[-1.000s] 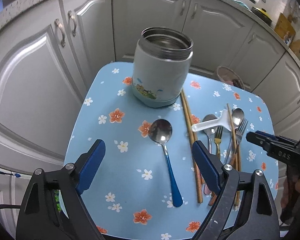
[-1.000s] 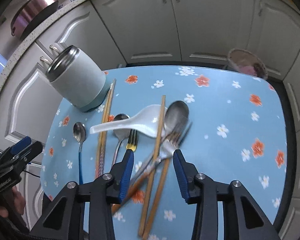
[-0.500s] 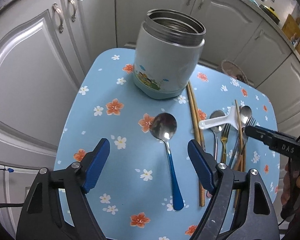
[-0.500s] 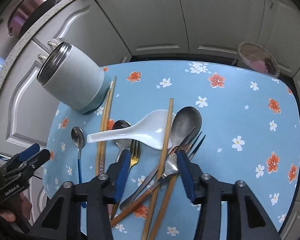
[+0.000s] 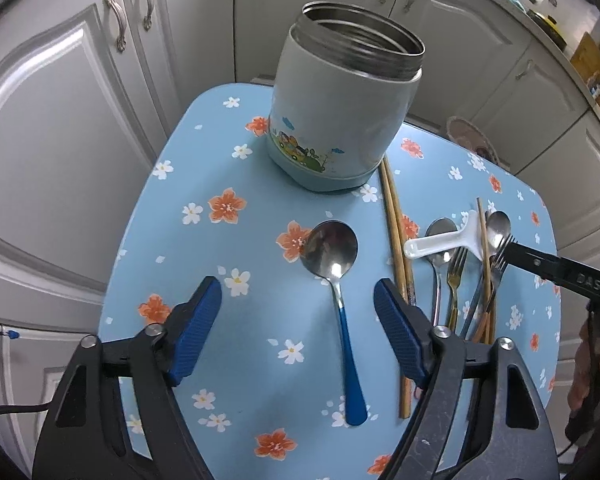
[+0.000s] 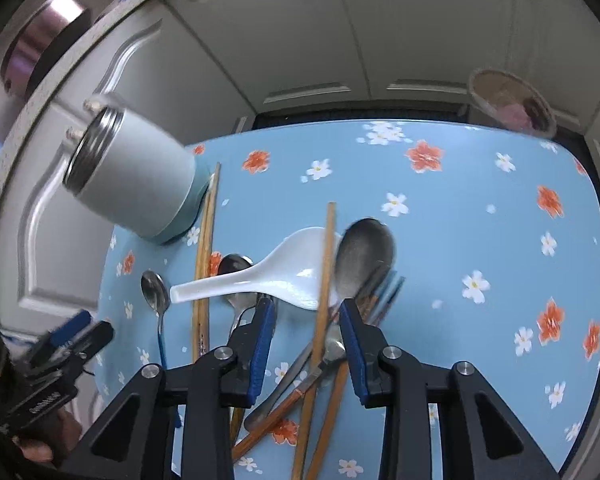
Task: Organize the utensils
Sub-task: 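Close the left tool on the blue-handled spoon while the right tool moves toward the forks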
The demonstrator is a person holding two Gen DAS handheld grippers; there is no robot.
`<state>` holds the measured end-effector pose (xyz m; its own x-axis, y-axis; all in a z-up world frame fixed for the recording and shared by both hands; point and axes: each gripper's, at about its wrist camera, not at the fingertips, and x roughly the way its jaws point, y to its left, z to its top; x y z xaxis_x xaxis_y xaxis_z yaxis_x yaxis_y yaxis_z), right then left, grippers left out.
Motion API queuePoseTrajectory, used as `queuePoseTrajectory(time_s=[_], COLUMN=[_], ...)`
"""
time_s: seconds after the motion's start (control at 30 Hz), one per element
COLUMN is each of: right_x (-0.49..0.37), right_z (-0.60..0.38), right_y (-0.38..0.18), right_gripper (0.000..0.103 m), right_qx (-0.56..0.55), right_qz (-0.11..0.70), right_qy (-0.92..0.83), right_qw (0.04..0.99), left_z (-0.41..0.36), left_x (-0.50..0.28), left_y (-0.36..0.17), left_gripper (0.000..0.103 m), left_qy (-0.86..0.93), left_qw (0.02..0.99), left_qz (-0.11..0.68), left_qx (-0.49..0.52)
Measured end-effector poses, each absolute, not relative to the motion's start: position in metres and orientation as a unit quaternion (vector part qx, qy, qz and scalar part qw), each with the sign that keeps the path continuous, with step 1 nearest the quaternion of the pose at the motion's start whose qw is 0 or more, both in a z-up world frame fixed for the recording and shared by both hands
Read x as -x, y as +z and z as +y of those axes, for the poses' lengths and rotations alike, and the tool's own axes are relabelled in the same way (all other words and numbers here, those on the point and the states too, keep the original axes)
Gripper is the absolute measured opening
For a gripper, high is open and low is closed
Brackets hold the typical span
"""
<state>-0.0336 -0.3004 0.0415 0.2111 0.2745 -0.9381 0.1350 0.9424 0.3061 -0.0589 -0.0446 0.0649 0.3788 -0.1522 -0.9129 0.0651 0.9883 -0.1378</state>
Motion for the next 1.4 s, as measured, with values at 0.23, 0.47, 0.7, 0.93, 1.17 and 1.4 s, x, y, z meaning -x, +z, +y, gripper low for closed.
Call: queuePoseTrajectory(time_s=[0.23, 0.47, 0.7, 0.93, 1.17, 1.4], right_x=[0.049, 0.053, 0.042, 0.031, 0.033, 0.035], right_z=[-0.329, -0.326, -0.322, -0.309, -0.318, -0.329], right_y=[0.036, 0.023, 0.020, 0.016, 0.015, 0.010], right_gripper=[0.035, 0.035, 0.035, 0.035, 0.035, 0.035], right_qx=[-0.186, -0.214, -0.216, -0.189, -0.211, -0.242], right_qz=[0.645, 0.653, 0.637, 0.634, 0.626, 0.619], right_qy=[0.020, 0.022, -0.015, -0.030, -0.025, -0.007], right_qw=[0.741, 0.726, 0.740, 0.749, 0.751, 0.747], left_z=[-0.053, -0.059, -0.059, -0.063, -0.063, -0.050], left_x=[0.044, 0.040, 0.031, 0.021, 0.015, 0.016], left_y=[0.051, 0.039, 0.037, 0.031, 0.026, 0.025], left_gripper=[0.068, 0.068, 0.068, 0.068, 0.068, 0.068], left_qy=[-0.056, -0.053, -0.032, -0.016, -0.019, -0.053], left_qw=[0.821, 0.809, 0.814, 0.816, 0.813, 0.813], left_qz=[0.567, 0.584, 0.579, 0.577, 0.580, 0.577], left_qx=[0.044, 0.045, 0.046, 0.041, 0.048, 0.055])
